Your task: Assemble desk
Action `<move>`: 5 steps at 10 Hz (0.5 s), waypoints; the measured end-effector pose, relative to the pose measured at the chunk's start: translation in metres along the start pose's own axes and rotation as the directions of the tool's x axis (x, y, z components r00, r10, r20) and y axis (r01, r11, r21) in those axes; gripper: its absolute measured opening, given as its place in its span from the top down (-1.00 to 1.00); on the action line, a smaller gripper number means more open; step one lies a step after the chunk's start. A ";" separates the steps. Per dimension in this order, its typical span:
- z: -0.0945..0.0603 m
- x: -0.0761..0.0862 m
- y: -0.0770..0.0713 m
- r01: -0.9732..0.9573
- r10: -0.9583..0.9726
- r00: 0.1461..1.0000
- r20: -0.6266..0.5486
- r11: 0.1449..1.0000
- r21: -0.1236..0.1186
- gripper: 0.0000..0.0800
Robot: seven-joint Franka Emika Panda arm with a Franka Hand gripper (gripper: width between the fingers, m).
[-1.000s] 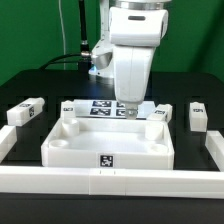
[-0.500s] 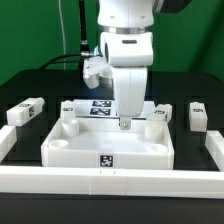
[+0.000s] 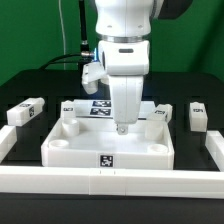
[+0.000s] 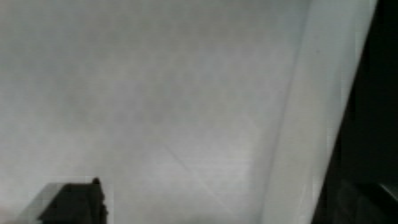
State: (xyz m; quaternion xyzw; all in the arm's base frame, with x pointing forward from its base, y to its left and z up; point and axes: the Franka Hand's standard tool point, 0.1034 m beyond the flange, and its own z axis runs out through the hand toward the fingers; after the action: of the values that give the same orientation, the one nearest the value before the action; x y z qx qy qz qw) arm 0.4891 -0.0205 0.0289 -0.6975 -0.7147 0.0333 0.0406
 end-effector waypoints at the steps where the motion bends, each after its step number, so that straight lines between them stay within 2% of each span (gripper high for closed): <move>1: 0.007 0.002 -0.009 -0.002 0.002 1.000 -0.002 1.000 0.007 -0.62; 3: 0.018 0.004 -0.015 -0.005 0.005 1.000 -0.006 1.000 0.014 -0.62; 5: 0.022 0.005 -0.015 -0.013 0.013 1.000 -0.006 1.000 0.016 -0.62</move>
Offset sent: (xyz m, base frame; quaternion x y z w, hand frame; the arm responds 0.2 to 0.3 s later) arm -0.0089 0.0111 -0.0161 -0.0017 0.0226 0.0236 0.9995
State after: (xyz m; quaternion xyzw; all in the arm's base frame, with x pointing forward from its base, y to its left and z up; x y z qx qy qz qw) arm 0.4719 -0.0155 0.0092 -0.7020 -0.7096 0.0372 0.0481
